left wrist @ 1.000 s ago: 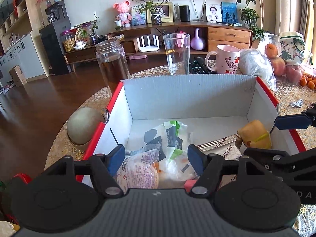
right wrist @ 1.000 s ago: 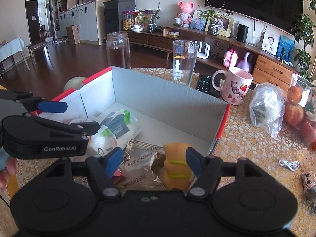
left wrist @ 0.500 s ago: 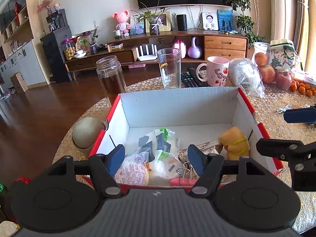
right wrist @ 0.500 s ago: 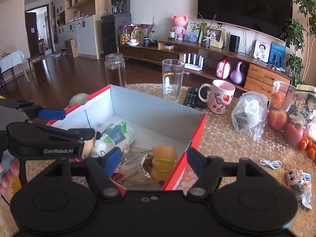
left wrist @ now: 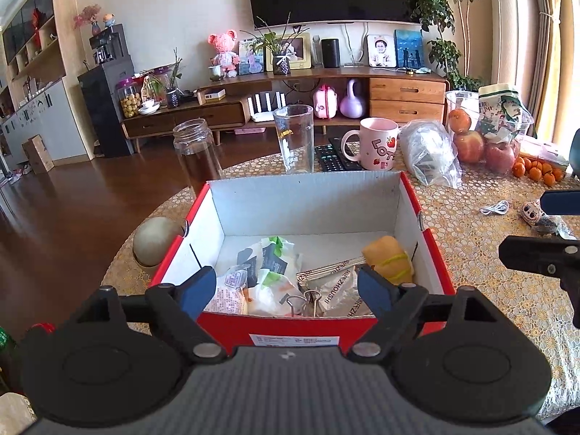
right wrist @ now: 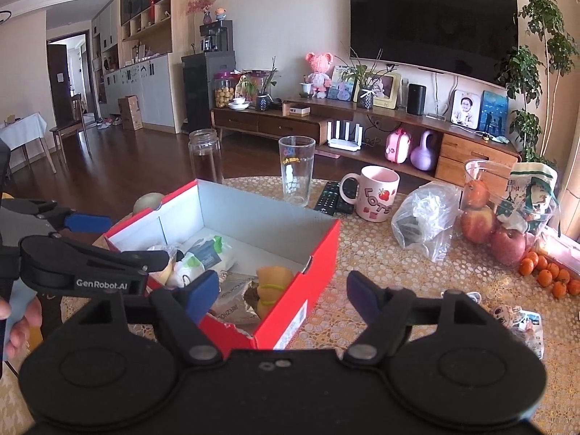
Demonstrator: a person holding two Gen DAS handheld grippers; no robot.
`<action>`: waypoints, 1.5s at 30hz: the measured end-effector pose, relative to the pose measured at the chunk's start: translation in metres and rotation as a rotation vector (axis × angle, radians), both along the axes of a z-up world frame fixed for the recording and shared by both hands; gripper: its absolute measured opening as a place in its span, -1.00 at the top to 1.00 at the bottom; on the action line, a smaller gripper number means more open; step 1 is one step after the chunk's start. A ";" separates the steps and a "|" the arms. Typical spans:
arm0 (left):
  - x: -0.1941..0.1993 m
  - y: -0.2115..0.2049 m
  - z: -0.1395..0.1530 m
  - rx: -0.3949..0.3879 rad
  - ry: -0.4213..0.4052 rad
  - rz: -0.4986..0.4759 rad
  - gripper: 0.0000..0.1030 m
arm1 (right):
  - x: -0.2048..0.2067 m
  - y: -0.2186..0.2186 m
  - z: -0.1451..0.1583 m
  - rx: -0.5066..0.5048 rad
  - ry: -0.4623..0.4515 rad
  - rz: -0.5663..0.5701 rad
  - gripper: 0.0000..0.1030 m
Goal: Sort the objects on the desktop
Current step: 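Withdraw both open tools from the box toward the cable and snack bag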
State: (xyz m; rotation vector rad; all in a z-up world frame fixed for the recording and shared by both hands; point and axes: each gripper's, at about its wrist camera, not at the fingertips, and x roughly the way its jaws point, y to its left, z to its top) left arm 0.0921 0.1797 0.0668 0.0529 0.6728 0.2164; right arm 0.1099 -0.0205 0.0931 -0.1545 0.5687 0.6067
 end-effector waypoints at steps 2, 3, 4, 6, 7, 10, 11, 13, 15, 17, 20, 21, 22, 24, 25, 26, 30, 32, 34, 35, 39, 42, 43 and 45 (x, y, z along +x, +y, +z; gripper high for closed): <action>-0.003 -0.007 0.000 -0.003 0.002 -0.003 -0.65 | -0.002 -0.008 0.000 0.000 -0.004 -0.003 -0.51; -0.004 -0.010 0.000 -0.005 0.003 -0.004 -0.66 | -0.004 -0.012 -0.001 -0.004 -0.010 -0.008 -0.51; -0.006 -0.013 0.000 -0.005 0.003 -0.006 -0.66 | -0.006 -0.016 -0.001 -0.007 -0.017 -0.013 -0.51; -0.010 -0.019 0.000 -0.002 -0.007 -0.009 -0.66 | -0.008 -0.025 -0.002 -0.008 -0.022 -0.022 -0.52; -0.012 -0.022 0.000 -0.003 -0.011 -0.011 -0.67 | -0.009 -0.030 -0.003 -0.005 -0.021 -0.026 -0.53; -0.017 -0.030 -0.003 -0.015 -0.011 -0.020 -0.79 | -0.012 -0.043 -0.004 0.003 -0.020 -0.037 -0.55; -0.018 -0.033 -0.004 -0.017 -0.009 -0.024 -0.84 | -0.013 -0.047 -0.005 0.005 -0.020 -0.039 -0.55; -0.020 -0.039 -0.006 -0.020 -0.009 -0.032 -0.87 | -0.015 -0.056 -0.007 0.011 -0.020 -0.046 -0.56; -0.022 -0.045 -0.008 -0.020 -0.008 -0.041 -0.88 | -0.016 -0.066 -0.010 0.021 -0.014 -0.053 -0.56; -0.023 -0.052 -0.011 -0.029 -0.011 -0.051 -0.88 | -0.019 -0.075 -0.015 0.027 -0.006 -0.063 -0.57; -0.027 -0.062 -0.014 -0.052 -0.028 -0.076 -0.88 | -0.025 -0.089 -0.024 0.017 -0.008 -0.083 -0.59; -0.028 -0.066 -0.016 -0.055 -0.036 -0.084 -0.88 | -0.026 -0.094 -0.027 0.015 -0.007 -0.088 -0.60; -0.029 -0.071 -0.017 -0.051 -0.040 -0.096 -0.88 | -0.028 -0.098 -0.030 0.015 -0.006 -0.095 -0.60; -0.030 -0.083 -0.021 -0.039 -0.045 -0.126 -0.88 | -0.031 -0.109 -0.035 0.019 -0.001 -0.110 -0.61; -0.030 -0.089 -0.023 -0.040 -0.047 -0.145 -0.88 | -0.032 -0.114 -0.037 0.023 0.002 -0.120 -0.61; -0.031 -0.093 -0.024 -0.048 -0.050 -0.162 -0.88 | -0.032 -0.120 -0.039 0.027 0.005 -0.130 -0.61; -0.029 -0.110 -0.029 -0.112 -0.056 -0.204 -0.88 | -0.032 -0.149 -0.046 0.048 0.013 -0.188 -0.63; -0.026 -0.120 -0.033 -0.118 -0.048 -0.219 -0.88 | -0.031 -0.163 -0.051 0.052 0.014 -0.221 -0.65; -0.022 -0.131 -0.038 -0.117 -0.042 -0.240 -0.91 | -0.029 -0.179 -0.056 0.052 0.016 -0.256 -0.66; -0.019 -0.136 -0.041 -0.119 -0.037 -0.252 -0.94 | -0.027 -0.185 -0.058 0.052 0.020 -0.272 -0.66; -0.009 -0.155 -0.051 -0.126 -0.019 -0.297 -0.96 | -0.020 -0.213 -0.068 0.048 0.028 -0.330 -0.66; 0.002 -0.168 -0.058 -0.125 -0.006 -0.329 -0.98 | -0.013 -0.228 -0.074 0.037 0.021 -0.367 -0.66; 0.007 -0.173 -0.061 -0.125 -0.002 -0.340 -0.98 | -0.009 -0.232 -0.076 0.036 0.020 -0.380 -0.66; 0.015 -0.182 -0.064 -0.120 0.001 -0.362 -0.99 | -0.002 -0.241 -0.080 0.038 0.023 -0.402 -0.66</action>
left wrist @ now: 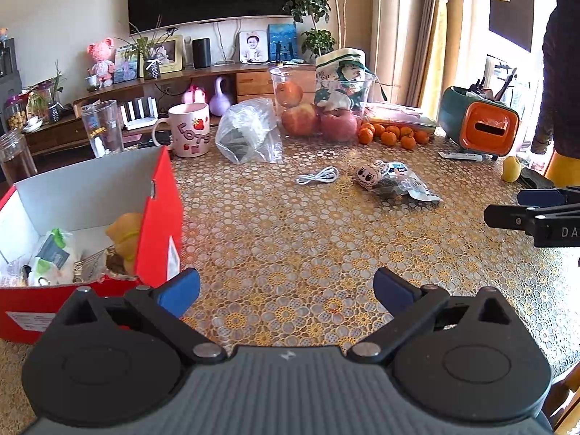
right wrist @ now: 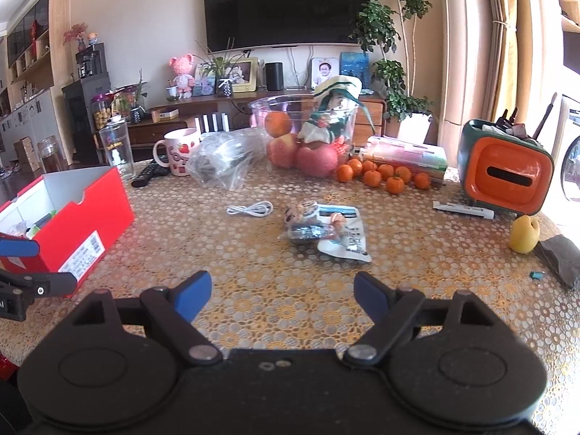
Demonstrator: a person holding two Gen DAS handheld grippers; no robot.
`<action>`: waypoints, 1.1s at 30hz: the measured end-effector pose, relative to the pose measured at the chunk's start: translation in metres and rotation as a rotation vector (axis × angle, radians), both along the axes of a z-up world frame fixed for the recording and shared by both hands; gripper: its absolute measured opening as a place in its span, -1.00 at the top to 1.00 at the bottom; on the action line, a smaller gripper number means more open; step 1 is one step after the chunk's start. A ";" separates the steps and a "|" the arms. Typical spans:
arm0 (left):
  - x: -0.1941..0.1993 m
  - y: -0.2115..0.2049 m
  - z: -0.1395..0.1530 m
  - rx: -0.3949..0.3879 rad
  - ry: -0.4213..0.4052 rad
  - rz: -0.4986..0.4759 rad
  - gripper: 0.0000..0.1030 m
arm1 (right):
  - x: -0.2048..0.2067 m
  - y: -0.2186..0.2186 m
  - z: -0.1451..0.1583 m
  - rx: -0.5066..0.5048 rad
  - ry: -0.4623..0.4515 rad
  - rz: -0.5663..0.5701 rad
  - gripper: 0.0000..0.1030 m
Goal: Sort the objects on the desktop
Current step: 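Withdraw both open tools from the box toward the cable and snack bag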
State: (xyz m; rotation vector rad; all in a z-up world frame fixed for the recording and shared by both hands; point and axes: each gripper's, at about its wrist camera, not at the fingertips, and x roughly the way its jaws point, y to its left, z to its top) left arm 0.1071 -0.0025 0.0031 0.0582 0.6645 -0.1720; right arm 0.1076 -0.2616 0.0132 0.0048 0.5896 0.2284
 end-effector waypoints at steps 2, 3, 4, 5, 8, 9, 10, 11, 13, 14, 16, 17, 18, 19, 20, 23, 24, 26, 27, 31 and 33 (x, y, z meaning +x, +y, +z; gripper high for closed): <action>0.009 -0.008 -0.002 0.004 -0.004 -0.016 -1.00 | 0.007 -0.008 -0.003 0.009 0.003 -0.018 -0.66; 0.013 -0.011 -0.003 0.004 -0.003 -0.022 -1.00 | 0.011 -0.012 -0.005 0.016 0.005 -0.025 -0.66; 0.019 -0.014 -0.004 0.003 0.001 -0.032 -1.00 | 0.015 -0.014 -0.007 0.021 0.006 -0.030 -0.67; 0.025 -0.018 -0.005 0.000 0.004 -0.039 -1.00 | 0.019 -0.016 -0.008 0.027 0.008 -0.035 -0.67; 0.047 -0.026 -0.008 0.005 0.008 -0.046 -1.00 | 0.033 -0.021 -0.012 0.032 0.010 -0.041 -0.67; 0.053 -0.028 -0.009 0.010 0.007 -0.048 -1.00 | 0.037 -0.021 -0.014 0.030 0.010 -0.043 -0.67; 0.062 -0.032 -0.009 0.020 0.005 -0.054 -1.00 | 0.042 -0.021 -0.015 0.030 0.011 -0.042 -0.67; 0.070 -0.035 -0.009 0.034 -0.002 -0.061 -1.00 | 0.046 -0.022 -0.016 0.029 0.012 -0.041 -0.67; 0.085 -0.042 -0.009 0.067 -0.019 -0.081 -1.00 | 0.057 -0.021 -0.019 0.026 0.013 -0.040 -0.67; 0.093 -0.045 -0.009 0.078 -0.020 -0.087 -1.00 | 0.062 -0.020 -0.020 0.024 0.014 -0.039 -0.67; 0.111 -0.049 -0.010 0.089 -0.011 -0.091 -1.00 | 0.071 -0.018 -0.023 0.019 0.016 -0.038 -0.67; 0.119 -0.050 -0.011 0.093 -0.005 -0.093 -1.00 | 0.076 -0.017 -0.025 0.016 0.018 -0.037 -0.67; 0.127 -0.052 -0.013 0.101 -0.001 -0.092 -1.00 | 0.081 -0.016 -0.027 0.012 0.021 -0.038 -0.67; 0.135 -0.054 -0.014 0.112 0.001 -0.090 -1.00 | 0.086 -0.015 -0.029 0.010 0.024 -0.038 -0.67; 0.142 -0.055 -0.016 0.118 0.001 -0.093 -1.00 | 0.091 -0.014 -0.032 0.007 0.028 -0.037 -0.67; 0.163 -0.060 -0.024 0.126 0.008 -0.111 -1.00 | 0.103 -0.010 -0.036 0.003 0.035 -0.028 -0.67; 0.169 -0.062 -0.026 0.131 0.009 -0.108 -1.00 | 0.107 -0.009 -0.038 0.002 0.037 -0.021 -0.67; 0.183 -0.064 -0.031 0.131 0.016 -0.102 -1.00 | 0.114 -0.005 -0.041 -0.007 0.037 -0.007 -0.67; 0.189 -0.065 -0.033 0.123 0.025 -0.101 -1.00 | 0.118 -0.003 -0.043 -0.014 0.036 0.000 -0.67; 0.211 -0.069 -0.042 0.106 0.048 -0.102 -1.00 | 0.131 0.004 -0.050 -0.021 0.044 0.008 -0.67; 0.221 -0.071 -0.046 0.111 0.055 -0.105 -1.00 | 0.136 0.007 -0.053 -0.026 0.047 0.012 -0.67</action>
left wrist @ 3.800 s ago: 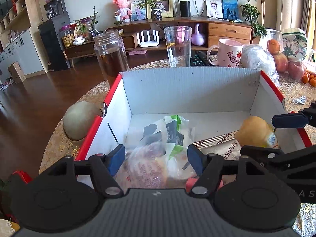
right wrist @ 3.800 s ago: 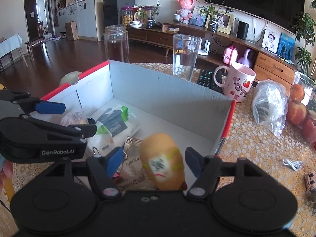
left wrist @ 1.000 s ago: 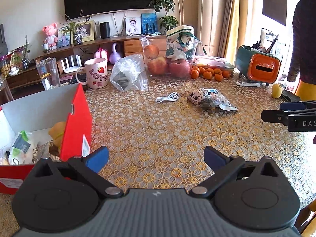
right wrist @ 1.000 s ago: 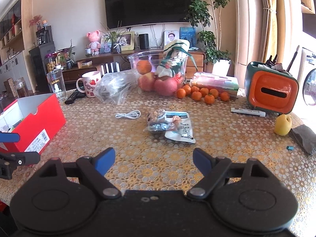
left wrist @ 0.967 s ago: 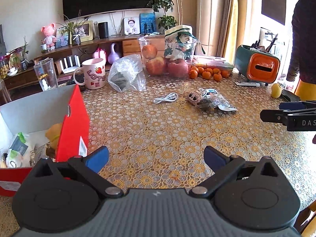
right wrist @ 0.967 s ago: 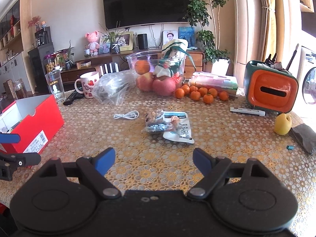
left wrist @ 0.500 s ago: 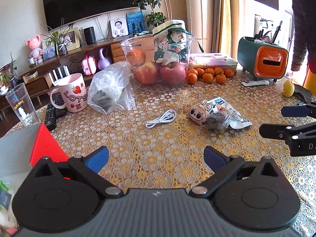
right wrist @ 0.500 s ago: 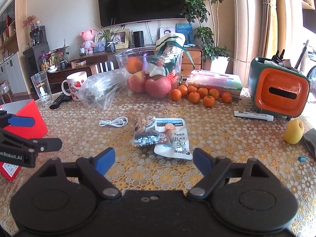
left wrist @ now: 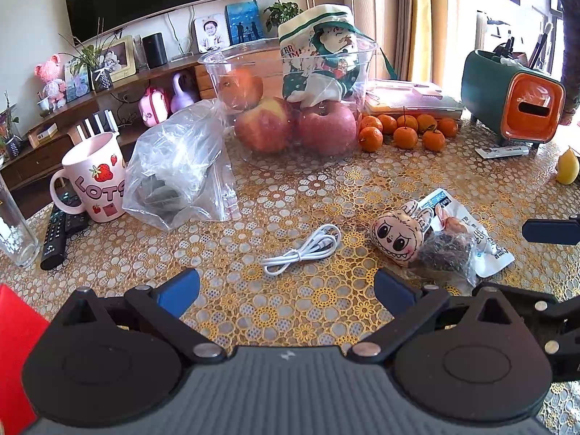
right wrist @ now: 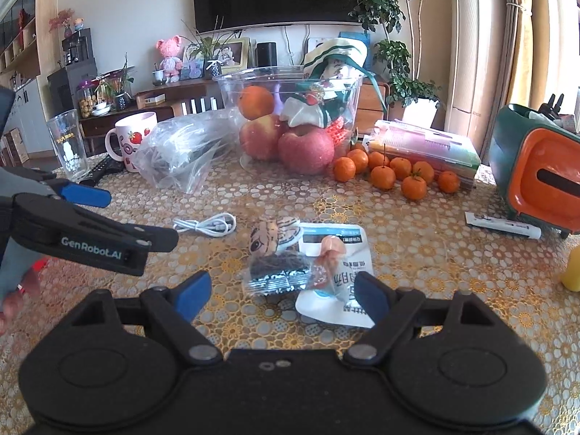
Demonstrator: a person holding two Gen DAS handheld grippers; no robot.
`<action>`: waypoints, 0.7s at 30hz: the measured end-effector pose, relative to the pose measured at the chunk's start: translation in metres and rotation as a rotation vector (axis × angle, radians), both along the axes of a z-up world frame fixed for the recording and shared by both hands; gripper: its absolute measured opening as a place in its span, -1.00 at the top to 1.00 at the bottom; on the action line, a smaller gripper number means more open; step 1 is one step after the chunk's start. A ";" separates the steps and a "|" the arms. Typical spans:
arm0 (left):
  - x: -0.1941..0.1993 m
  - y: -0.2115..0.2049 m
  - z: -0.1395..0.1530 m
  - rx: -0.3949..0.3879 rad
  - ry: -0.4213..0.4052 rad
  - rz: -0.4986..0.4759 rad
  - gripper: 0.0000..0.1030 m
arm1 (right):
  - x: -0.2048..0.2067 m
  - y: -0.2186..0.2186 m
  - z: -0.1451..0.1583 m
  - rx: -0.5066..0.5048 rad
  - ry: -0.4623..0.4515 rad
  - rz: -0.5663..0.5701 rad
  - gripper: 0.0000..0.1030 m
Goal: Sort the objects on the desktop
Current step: 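Withdraw both open tools from the box toward the cable and snack bag, then grasp the white cable with the left tool while the right tool grasps the dark snack bag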
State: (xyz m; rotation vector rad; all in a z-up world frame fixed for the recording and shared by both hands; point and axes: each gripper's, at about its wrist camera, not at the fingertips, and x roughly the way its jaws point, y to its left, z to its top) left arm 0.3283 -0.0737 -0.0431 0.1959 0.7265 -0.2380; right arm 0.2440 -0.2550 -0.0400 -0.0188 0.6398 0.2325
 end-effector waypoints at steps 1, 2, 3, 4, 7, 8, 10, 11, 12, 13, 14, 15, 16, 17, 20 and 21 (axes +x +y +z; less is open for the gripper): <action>0.005 -0.001 -0.002 0.001 0.007 -0.002 -1.00 | 0.002 0.002 -0.002 -0.005 0.001 0.001 -0.67; 0.010 -0.002 -0.005 0.002 0.011 -0.005 -1.00 | 0.004 0.003 -0.003 -0.008 0.003 0.002 -0.66; 0.015 -0.002 -0.007 -0.001 0.015 -0.008 -1.00 | 0.008 0.003 -0.006 -0.010 0.008 0.001 -0.66; 0.019 -0.003 -0.010 -0.005 0.020 -0.012 -1.00 | 0.011 0.005 -0.008 -0.011 0.013 0.001 -0.66; 0.028 -0.005 -0.018 -0.003 0.027 -0.023 -1.00 | 0.018 0.008 -0.012 -0.015 0.018 0.007 -0.66; 0.030 -0.005 -0.021 -0.002 0.023 -0.028 -1.00 | 0.021 0.009 -0.014 -0.016 0.020 0.009 -0.66; 0.035 -0.005 -0.024 -0.003 0.019 -0.031 -0.99 | 0.026 0.010 -0.017 -0.014 0.022 0.008 -0.66; 0.037 -0.005 -0.026 -0.009 0.020 -0.034 -0.99 | 0.028 0.011 -0.018 -0.011 0.024 0.008 -0.66; 0.038 -0.005 -0.028 -0.013 0.021 -0.035 -0.99 | 0.029 0.012 -0.019 -0.007 0.026 0.010 -0.66; 0.041 -0.006 -0.030 -0.019 0.025 -0.039 -0.99 | 0.031 0.013 -0.020 -0.004 0.028 0.012 -0.66; 0.042 -0.006 -0.032 -0.021 0.027 -0.040 -0.99 | 0.032 0.014 -0.021 -0.006 0.030 0.012 -0.65; 0.044 -0.007 -0.033 -0.019 0.028 -0.039 -0.99 | 0.034 0.015 -0.023 -0.014 0.033 0.009 -0.64; 0.046 -0.006 -0.035 -0.020 0.029 -0.039 -0.99 | 0.035 0.015 -0.024 -0.015 0.035 0.008 -0.64; 0.047 -0.006 -0.037 -0.024 0.033 -0.040 -0.98 | 0.036 0.015 -0.026 -0.013 0.038 0.007 -0.64; 0.051 -0.006 -0.040 -0.031 0.033 -0.038 -0.98 | 0.040 0.014 -0.029 -0.009 0.042 0.008 -0.64; 0.052 -0.006 -0.041 -0.032 0.030 -0.037 -0.98 | 0.041 0.014 -0.029 -0.012 0.042 0.008 -0.62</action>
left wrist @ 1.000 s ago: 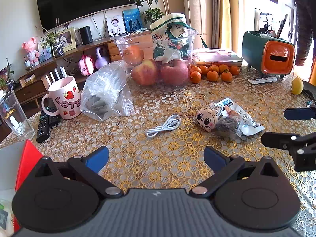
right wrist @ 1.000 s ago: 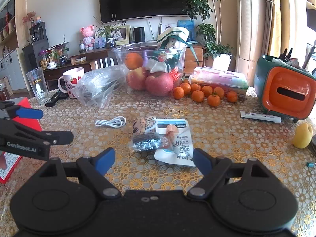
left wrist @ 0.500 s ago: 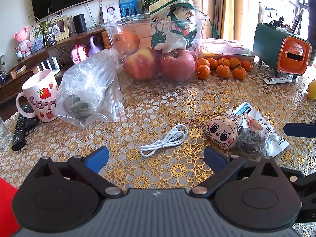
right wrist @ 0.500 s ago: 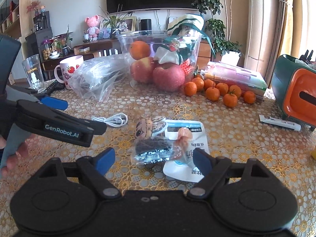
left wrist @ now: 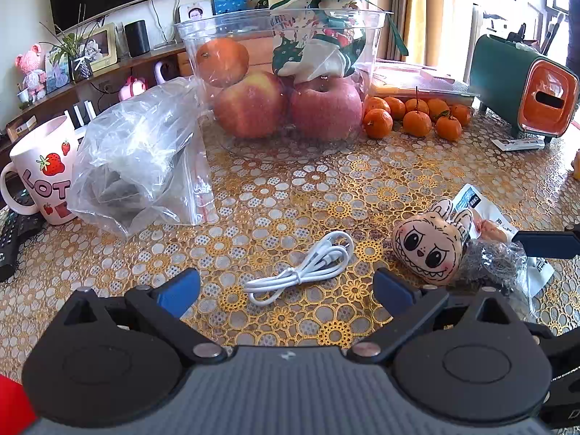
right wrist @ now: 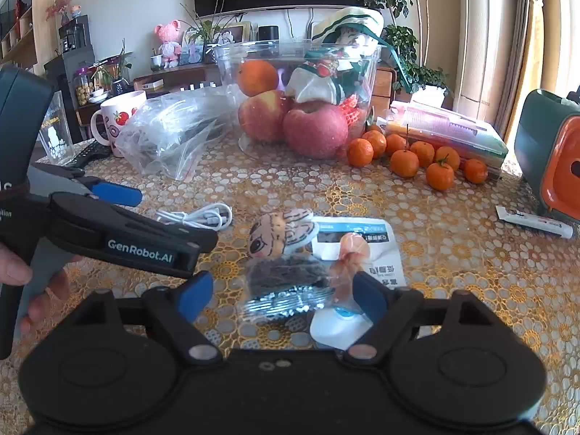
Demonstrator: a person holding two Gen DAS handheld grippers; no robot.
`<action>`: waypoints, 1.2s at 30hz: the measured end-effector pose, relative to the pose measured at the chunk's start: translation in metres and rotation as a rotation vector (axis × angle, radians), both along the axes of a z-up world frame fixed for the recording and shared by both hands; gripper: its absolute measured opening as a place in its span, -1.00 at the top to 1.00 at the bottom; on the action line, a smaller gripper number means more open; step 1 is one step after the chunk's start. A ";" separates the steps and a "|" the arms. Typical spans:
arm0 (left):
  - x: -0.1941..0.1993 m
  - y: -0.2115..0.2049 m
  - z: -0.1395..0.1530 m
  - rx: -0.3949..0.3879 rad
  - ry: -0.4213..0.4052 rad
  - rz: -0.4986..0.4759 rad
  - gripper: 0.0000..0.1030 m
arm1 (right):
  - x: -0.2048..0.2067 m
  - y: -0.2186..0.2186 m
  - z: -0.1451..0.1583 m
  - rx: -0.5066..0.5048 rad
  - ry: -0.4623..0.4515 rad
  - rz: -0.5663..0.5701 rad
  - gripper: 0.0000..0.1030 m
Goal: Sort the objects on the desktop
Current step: 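Grasp the white cable with the left tool while the right tool grasps the dark snack bag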
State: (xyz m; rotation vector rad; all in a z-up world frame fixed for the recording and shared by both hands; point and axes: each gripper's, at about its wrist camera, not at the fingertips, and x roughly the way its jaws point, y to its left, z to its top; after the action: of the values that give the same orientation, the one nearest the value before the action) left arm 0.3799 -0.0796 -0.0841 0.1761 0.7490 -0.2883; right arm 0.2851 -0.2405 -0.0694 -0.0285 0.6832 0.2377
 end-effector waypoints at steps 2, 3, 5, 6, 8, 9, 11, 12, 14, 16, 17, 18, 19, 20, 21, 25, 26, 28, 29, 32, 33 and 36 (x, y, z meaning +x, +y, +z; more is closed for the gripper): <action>0.001 -0.001 -0.001 -0.012 -0.002 0.004 -0.97 | 0.002 0.000 -0.002 -0.004 0.002 0.003 -0.60; 0.001 -0.001 -0.002 -0.020 -0.001 0.003 -0.97 | 0.002 0.001 -0.003 -0.004 0.002 0.002 -0.58; 0.002 -0.004 -0.003 -0.024 -0.002 0.000 -0.86 | 0.003 0.002 -0.004 -0.004 0.002 0.001 -0.54; 0.002 -0.005 -0.003 -0.029 -0.001 -0.001 -0.82 | 0.003 0.003 -0.005 -0.007 0.000 0.001 -0.54; 0.001 -0.006 -0.004 -0.038 0.002 0.000 -0.65 | 0.004 0.003 -0.005 -0.002 0.000 0.002 -0.52; 0.001 -0.007 -0.004 -0.037 0.001 0.003 -0.60 | 0.004 0.003 -0.005 0.003 0.002 0.002 -0.44; 0.000 -0.008 -0.004 -0.037 0.000 0.006 -0.38 | 0.004 0.002 -0.005 0.009 0.006 -0.001 -0.32; -0.001 -0.008 -0.004 -0.043 -0.002 0.005 -0.32 | 0.004 0.002 -0.005 0.015 0.009 -0.001 -0.22; -0.002 -0.009 -0.003 -0.049 -0.002 0.002 -0.07 | 0.004 0.000 -0.005 0.025 0.010 -0.006 -0.18; -0.003 -0.011 -0.003 -0.047 -0.003 0.004 0.07 | 0.003 -0.001 -0.004 0.032 0.011 -0.012 -0.10; -0.003 -0.011 -0.002 -0.052 -0.002 0.002 0.27 | 0.002 -0.001 -0.004 0.034 0.011 -0.014 -0.06; -0.004 -0.011 -0.002 -0.060 0.001 -0.002 0.33 | 0.001 -0.002 -0.003 0.035 0.010 -0.018 -0.05; -0.004 -0.012 -0.001 -0.061 0.001 -0.001 0.40 | 0.000 -0.002 -0.003 0.039 0.008 -0.020 0.01; -0.005 -0.013 -0.001 -0.060 0.003 -0.002 0.44 | -0.001 -0.003 -0.002 0.043 0.006 -0.020 0.03; -0.007 -0.013 -0.001 -0.061 0.003 -0.007 0.48 | -0.002 -0.004 -0.001 0.048 0.004 -0.022 0.05; -0.016 -0.015 0.001 -0.070 0.007 -0.021 0.67 | -0.007 -0.008 0.002 0.068 0.000 -0.028 0.12; -0.019 -0.015 0.002 -0.071 0.004 -0.028 0.67 | -0.009 -0.009 0.003 0.069 -0.002 -0.030 0.12; -0.026 -0.017 0.004 -0.071 -0.003 -0.043 0.67 | -0.013 -0.009 0.005 0.071 -0.007 -0.029 0.13; -0.029 -0.018 0.006 -0.071 -0.006 -0.049 0.68 | -0.015 -0.010 0.006 0.073 -0.007 -0.028 0.15; -0.042 -0.019 0.012 -0.066 -0.017 -0.056 0.68 | -0.022 -0.010 0.010 0.081 -0.008 -0.022 0.17; -0.045 -0.019 0.014 -0.067 -0.017 -0.059 0.68 | -0.025 -0.011 0.012 0.082 -0.009 -0.020 0.18; -0.059 -0.015 0.022 -0.080 -0.017 -0.061 0.68 | -0.035 -0.011 0.017 0.085 -0.009 -0.019 0.20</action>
State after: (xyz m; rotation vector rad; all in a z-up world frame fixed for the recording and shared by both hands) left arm 0.3213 -0.0949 -0.0624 0.1257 0.7145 -0.3737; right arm 0.2499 -0.2520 -0.0527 0.0578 0.6632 0.2484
